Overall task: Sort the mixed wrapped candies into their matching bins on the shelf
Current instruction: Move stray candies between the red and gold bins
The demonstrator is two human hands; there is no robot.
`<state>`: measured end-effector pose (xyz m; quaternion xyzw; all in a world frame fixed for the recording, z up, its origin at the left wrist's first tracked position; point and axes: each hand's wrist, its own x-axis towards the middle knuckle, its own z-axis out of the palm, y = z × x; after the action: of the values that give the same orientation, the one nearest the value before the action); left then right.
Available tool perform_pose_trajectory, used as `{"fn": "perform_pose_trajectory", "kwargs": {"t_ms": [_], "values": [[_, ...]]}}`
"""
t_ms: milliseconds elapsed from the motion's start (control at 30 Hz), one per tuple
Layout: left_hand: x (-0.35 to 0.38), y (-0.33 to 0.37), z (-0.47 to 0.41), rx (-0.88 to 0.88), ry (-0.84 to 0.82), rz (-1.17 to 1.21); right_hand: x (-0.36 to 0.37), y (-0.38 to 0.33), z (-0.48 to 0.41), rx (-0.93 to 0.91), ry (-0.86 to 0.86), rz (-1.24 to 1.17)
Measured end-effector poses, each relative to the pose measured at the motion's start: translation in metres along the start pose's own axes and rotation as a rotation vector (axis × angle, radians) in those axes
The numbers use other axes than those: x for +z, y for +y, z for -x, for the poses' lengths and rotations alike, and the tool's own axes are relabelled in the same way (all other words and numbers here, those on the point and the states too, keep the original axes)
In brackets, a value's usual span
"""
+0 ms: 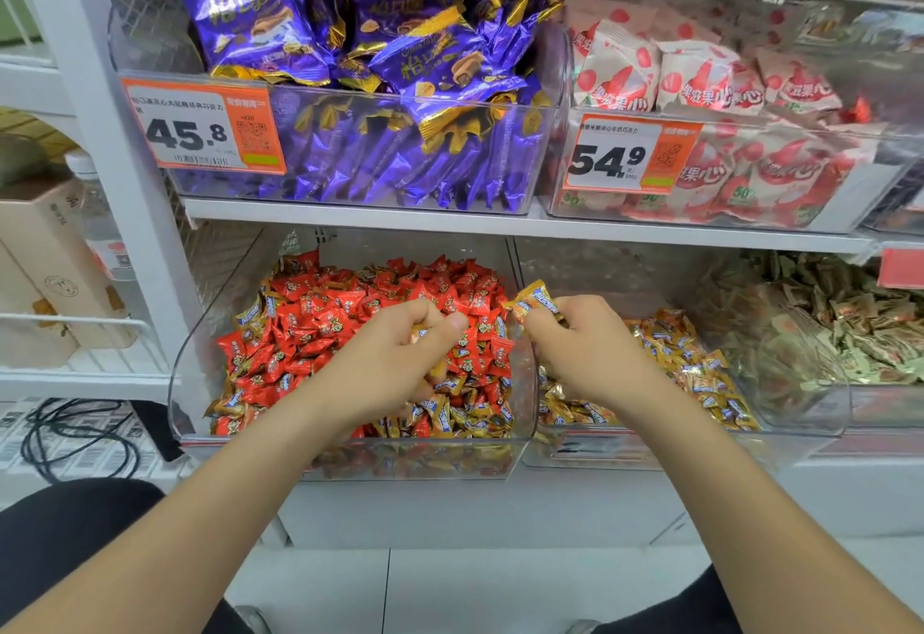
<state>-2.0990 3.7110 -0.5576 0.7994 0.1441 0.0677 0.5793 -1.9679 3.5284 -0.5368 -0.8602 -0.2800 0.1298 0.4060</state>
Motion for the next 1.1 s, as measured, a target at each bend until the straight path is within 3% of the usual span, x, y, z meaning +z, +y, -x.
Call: {"fn": "perform_pose_trajectory", "kwargs": {"t_ms": [167,333,467,567,700,800,933,1000,1100], "values": [[0.027,0.024,0.01,0.097,-0.111,-0.008,-0.041,0.026,-0.002,0.123,-0.13,-0.145],[0.082,0.057,-0.01,0.213,-0.057,-0.146,-0.076,0.081,-0.006,0.207,-0.054,0.118],[0.138,0.072,-0.057,0.118,0.022,-0.222,-0.095,0.117,-0.011,0.243,0.042,0.233],[0.166,0.076,-0.087,0.019,-0.019,-0.254,-0.104,0.134,-0.016,0.206,0.124,0.245],[0.176,0.076,-0.105,-0.061,-0.186,-0.316,-0.109,0.137,-0.015,0.171,-0.019,-0.009],[0.161,0.075,-0.093,0.056,-0.207,-0.412,-0.115,0.122,-0.007,0.134,-0.038,-0.013],[0.122,0.072,-0.054,0.396,-0.09,-0.534,-0.112,0.098,0.005,0.053,0.017,-0.122],[0.101,0.064,-0.035,0.452,-0.013,-0.501,-0.111,0.086,0.01,0.015,0.039,-0.202],[0.084,0.046,-0.019,0.483,0.058,-0.509,-0.111,0.083,0.011,-0.04,0.014,0.165]]}}
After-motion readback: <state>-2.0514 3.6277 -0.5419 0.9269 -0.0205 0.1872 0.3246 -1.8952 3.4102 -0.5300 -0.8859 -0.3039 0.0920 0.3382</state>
